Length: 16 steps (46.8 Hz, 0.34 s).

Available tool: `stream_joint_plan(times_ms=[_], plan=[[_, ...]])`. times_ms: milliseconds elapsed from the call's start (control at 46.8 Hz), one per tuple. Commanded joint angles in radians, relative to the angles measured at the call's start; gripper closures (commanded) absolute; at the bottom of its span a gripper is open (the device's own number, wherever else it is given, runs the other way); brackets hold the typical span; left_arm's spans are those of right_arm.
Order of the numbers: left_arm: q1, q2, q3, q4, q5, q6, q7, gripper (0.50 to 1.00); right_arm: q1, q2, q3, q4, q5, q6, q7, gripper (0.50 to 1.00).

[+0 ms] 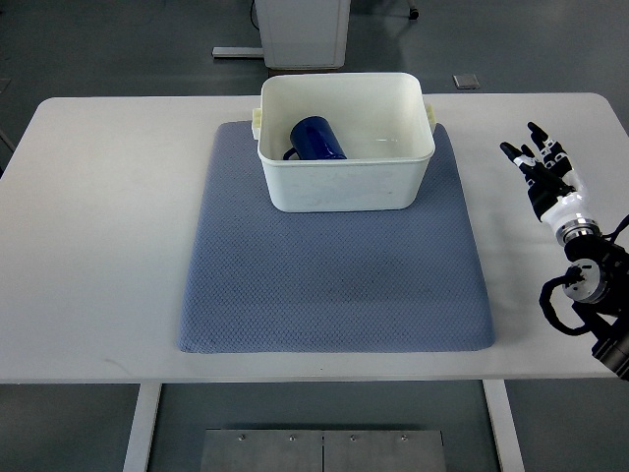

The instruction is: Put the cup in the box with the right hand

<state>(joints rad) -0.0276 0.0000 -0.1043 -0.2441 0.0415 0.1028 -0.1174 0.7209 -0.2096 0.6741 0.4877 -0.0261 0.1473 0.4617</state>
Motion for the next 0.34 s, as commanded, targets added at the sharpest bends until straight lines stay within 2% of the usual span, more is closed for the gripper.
stream_joint_plan(times_ms=[0,320], plan=[[0.0,0.0,0.0,0.0,0.0,0.0,-0.001,0.5,-0.012,0.001,-0.002,0.0,0.0,0.0,0.0,0.5],[0.0,0.0,0.0,0.0,0.0,0.0,0.001,0.5,-0.021,0.004,-0.002,0.002,0.0,0.0,0.002,0.5]])
